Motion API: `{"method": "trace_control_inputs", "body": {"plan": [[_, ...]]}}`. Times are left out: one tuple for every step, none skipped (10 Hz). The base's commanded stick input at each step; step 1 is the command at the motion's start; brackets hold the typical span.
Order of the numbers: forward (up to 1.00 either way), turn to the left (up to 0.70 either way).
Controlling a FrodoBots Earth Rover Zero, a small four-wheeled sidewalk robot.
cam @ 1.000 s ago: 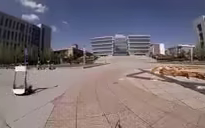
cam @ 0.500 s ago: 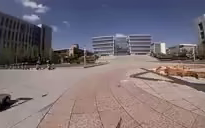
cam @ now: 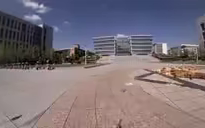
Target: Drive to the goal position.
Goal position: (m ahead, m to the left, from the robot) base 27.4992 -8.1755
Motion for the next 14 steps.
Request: {"method": "trace_control_inputs", "body": {"plan": [[0.7, 0.0], [0.7, 0.0], [0.7, 0.0], [0.7, 0.0], [0.7, 0.0], [0.7, 0.0], [0.7, 0.0], [0.7, 0.0], [0.7, 0.0], [0.7, 0.0], [0.7, 0.0], [0.7, 0.0], [0.7, 0.0], [0.7, 0.0]]}}
